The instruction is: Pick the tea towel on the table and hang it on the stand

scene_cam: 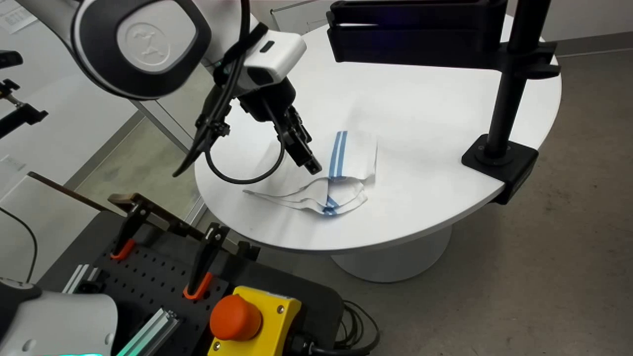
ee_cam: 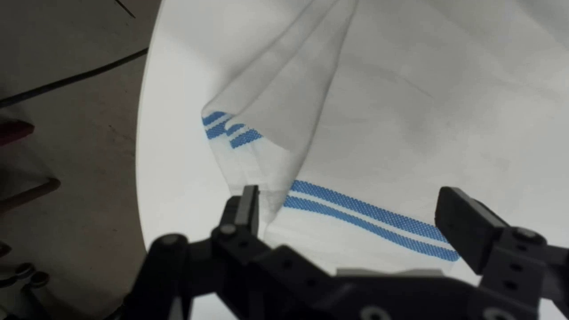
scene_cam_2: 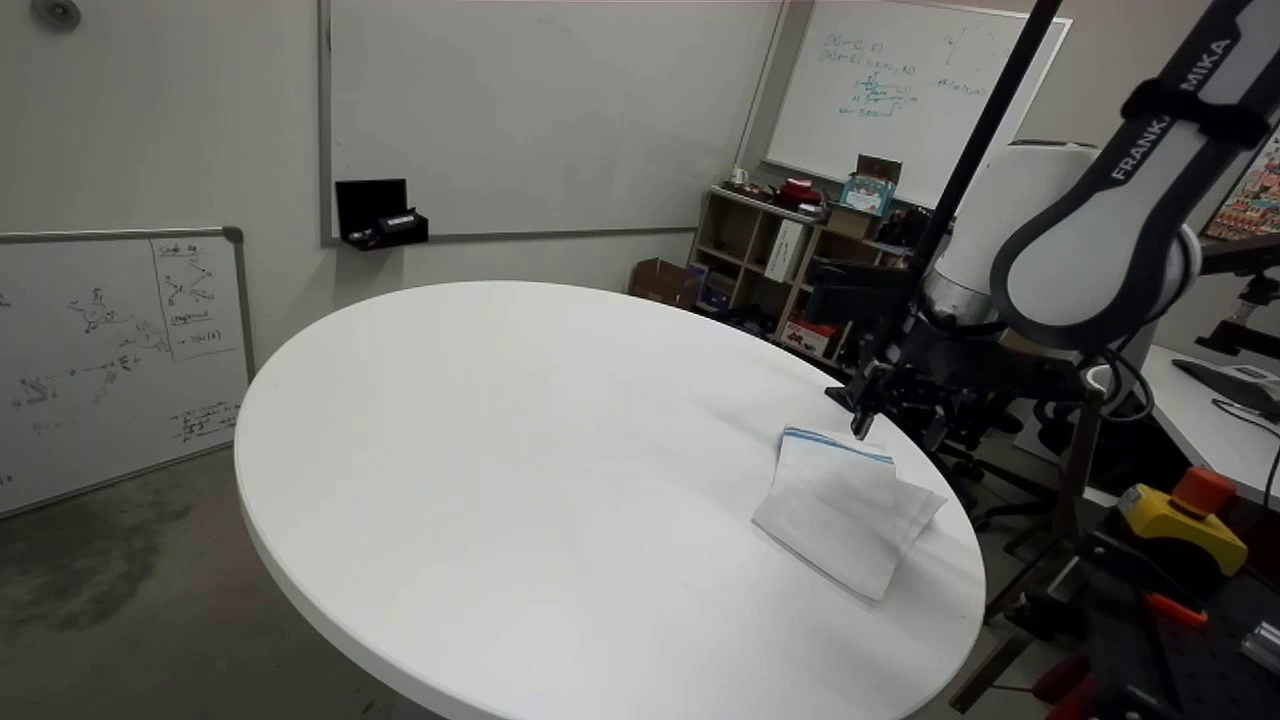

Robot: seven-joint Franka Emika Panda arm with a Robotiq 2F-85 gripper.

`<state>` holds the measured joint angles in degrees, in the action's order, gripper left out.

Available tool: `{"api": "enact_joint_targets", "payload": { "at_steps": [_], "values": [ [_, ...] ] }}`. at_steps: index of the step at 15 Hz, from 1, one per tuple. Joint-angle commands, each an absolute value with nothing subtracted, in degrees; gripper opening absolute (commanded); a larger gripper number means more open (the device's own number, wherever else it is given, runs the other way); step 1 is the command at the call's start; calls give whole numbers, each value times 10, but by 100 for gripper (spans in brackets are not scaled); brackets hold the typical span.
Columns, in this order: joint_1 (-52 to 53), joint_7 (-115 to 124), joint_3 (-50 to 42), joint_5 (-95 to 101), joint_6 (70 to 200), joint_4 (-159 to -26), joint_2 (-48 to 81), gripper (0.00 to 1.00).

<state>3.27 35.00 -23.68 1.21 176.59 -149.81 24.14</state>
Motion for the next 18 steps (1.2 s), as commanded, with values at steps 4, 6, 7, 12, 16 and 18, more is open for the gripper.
{"api": "enact_joint_targets", "payload": {
  "at_steps": [4, 6, 7, 12, 16, 18],
  "values": [
    [51, 308, -240, -55, 1773, -1487, 265, 100],
    [56, 301, -241, -63, 1774, -1485, 269, 100],
    [58, 299, -241, -66, 1774, -1485, 272, 100],
    [70, 293, -253, -78, 1771, -1480, 292, 100],
    [62, 288, -244, -84, 1776, -1471, 309, 100],
    [62, 287, -243, -89, 1776, -1465, 315, 100]
  ]
}}
